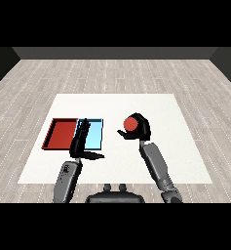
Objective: Pick the red can and put it in the red box
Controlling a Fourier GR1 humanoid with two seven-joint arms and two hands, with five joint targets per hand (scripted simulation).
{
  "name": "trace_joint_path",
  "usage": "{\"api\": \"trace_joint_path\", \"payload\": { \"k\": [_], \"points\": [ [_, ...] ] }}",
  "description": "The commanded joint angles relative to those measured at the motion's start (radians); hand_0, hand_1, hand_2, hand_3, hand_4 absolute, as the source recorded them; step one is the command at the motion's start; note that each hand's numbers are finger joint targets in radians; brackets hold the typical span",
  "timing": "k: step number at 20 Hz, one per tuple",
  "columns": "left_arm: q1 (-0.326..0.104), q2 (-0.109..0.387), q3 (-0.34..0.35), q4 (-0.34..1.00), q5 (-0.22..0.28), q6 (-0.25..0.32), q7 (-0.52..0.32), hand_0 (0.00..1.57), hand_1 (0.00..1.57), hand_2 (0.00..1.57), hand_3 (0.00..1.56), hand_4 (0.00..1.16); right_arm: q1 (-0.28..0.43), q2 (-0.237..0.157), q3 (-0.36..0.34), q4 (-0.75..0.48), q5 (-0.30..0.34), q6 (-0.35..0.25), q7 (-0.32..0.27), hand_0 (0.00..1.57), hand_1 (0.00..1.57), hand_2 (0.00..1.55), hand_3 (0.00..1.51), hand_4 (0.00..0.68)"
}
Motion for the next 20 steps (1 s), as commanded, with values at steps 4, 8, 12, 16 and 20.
{"api": "trace_joint_path", "payload": {
  "k": [4, 8, 12, 16, 20],
  "points": [
    [-0.037, -0.002, -0.109, 0.018, -0.045, 0.07, 0.083, 0.0, 0.0, 0.0, 0.0, 0.0, 0.0, 0.017, 0.105, -0.072, 0.007, -0.082, -0.007, 1.42, 1.42, 1.42, 1.4, 0.63],
    [-0.093, -0.002, -0.139, 0.193, -0.021, 0.123, -0.018, 0.0, 0.0, 0.0, 0.0, 0.0, 0.035, 0.017, 0.116, -0.1, 0.008, -0.066, -0.014, 1.45, 1.45, 1.43, 1.4, 0.611],
    [-0.196, -0.002, -0.202, 0.334, 0.036, 0.23, -0.038, 0.0, 0.0, 0.0, 0.0, 0.0, 0.082, 0.017, 0.154, -0.087, -0.01, -0.082, -0.087, 1.44, 1.44, 1.44, 1.4, 0.624],
    [-0.175, -0.002, -0.178, 0.266, 0.037, 0.163, 0.046, 0.0, 0.0, 0.0, 0.0, 0.0, 0.071, 0.017, 0.211, -0.166, 0.009, -0.155, -0.039, 1.45, 1.45, 1.44, 1.39, 0.651],
    [-0.152, -0.002, -0.267, 0.259, 0.055, 0.253, 0.022, 0.0, 0.0, 0.0, 0.0, 0.0, 0.01, 0.017, 0.225, -0.144, -0.001, -0.157, -0.02, 1.47, 1.47, 1.44, 1.39, 0.652]
  ]
}}
